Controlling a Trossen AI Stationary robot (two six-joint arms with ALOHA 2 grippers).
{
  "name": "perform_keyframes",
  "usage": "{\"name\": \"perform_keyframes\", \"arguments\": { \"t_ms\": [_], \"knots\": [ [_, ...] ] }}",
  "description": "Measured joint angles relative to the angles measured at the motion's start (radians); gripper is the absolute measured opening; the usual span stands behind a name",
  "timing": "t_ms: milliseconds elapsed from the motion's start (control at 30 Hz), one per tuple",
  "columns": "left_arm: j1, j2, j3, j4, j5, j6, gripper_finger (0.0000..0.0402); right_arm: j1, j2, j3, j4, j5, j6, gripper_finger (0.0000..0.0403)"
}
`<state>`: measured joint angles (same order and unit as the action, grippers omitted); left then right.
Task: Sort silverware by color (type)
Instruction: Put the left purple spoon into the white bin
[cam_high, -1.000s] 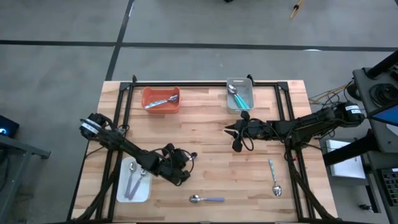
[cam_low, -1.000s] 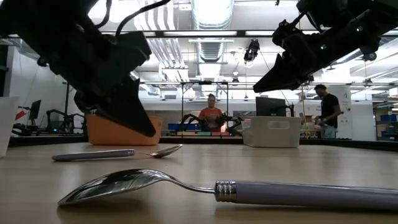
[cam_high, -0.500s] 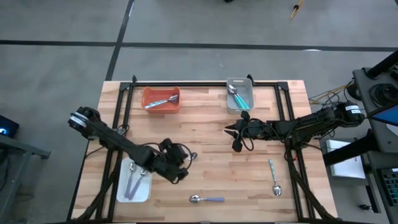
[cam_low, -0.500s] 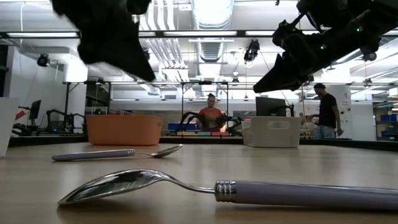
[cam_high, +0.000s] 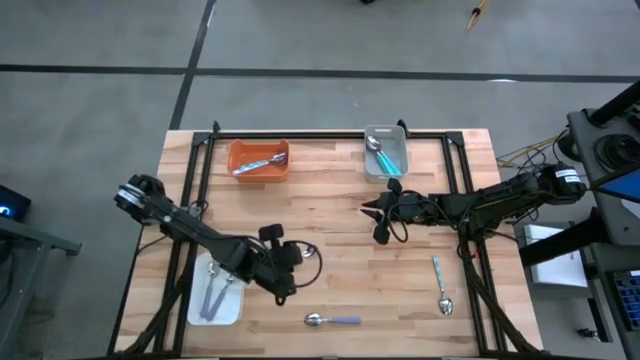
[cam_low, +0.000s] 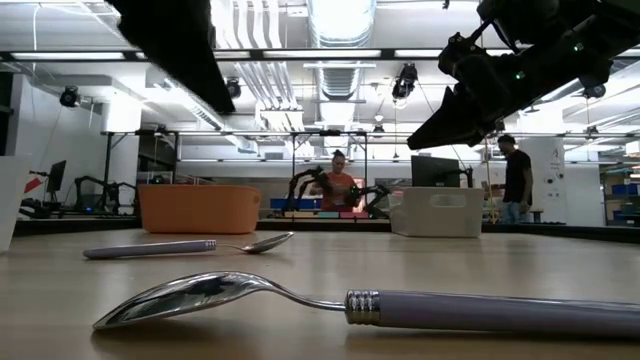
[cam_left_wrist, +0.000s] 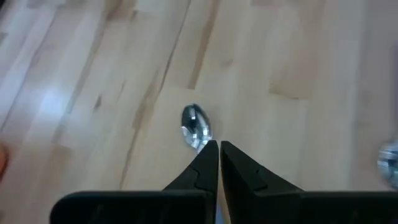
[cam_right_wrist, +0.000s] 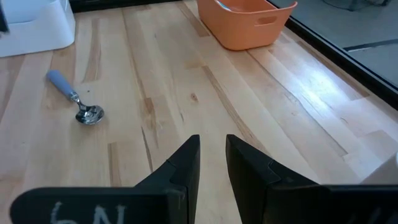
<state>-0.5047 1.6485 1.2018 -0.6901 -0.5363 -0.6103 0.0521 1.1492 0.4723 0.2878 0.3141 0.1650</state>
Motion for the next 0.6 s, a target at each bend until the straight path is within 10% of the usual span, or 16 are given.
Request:
{"name": "perform_keyframes", "arguments": {
  "t_ms": [600],
  "knots": [
    [0.102,0.091,-0.371,0.59,0.052,0.0,0.0136,0.0,0.0,-0.002,0.001,0.0,0.0,0.0068]
  ]
}}
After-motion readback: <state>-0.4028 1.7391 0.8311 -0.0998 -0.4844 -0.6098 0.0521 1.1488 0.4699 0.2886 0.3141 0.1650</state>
